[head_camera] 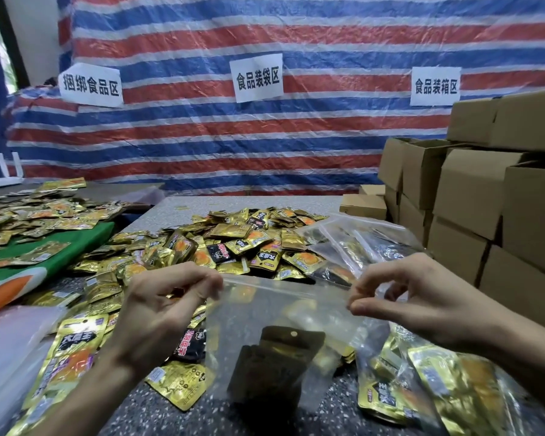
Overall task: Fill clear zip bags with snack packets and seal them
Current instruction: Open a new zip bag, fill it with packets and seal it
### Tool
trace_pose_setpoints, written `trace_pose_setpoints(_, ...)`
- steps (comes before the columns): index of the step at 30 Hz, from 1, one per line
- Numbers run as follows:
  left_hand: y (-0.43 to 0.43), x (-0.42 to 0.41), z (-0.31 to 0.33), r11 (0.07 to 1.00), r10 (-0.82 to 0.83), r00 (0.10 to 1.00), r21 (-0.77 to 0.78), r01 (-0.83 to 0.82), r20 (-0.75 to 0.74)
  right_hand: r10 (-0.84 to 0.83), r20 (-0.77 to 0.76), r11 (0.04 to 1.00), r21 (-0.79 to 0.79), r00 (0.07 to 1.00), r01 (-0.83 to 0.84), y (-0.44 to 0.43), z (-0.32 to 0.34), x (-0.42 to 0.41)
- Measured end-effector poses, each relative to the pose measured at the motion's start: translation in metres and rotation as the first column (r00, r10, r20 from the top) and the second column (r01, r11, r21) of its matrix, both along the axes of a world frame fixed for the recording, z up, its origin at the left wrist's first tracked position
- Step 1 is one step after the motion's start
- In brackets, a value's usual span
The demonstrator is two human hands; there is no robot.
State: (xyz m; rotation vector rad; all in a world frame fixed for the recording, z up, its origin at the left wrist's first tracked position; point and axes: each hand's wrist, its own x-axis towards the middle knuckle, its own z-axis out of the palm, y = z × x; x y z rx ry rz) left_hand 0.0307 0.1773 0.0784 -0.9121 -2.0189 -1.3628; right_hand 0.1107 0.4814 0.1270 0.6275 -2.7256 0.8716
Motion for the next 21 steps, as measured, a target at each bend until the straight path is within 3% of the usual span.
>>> trace_pose_setpoints(11,0.061,0.004,0.005,0.987,-0.159,0.987,0.017,0.159,0.029,-0.116,-0.131,0.985,0.111,0.985,0.131,0.049,0.017,0.049)
trace_pose_setpoints(17,0.106,-0.012,-0.002,0.971,-0.234,0.968,-0.024,0.237,0.089,-0.318,-0.071,0.934,0.145,0.945,0.325,0.074,0.019,0.054)
trace_pose_setpoints(21,0.15,-0.038,-0.006,0.978,-0.167,0.968,-0.094,0.186,0.186,-0.525,-0.066,0.836,0.149,0.849,0.528,0.094,0.008,0.031)
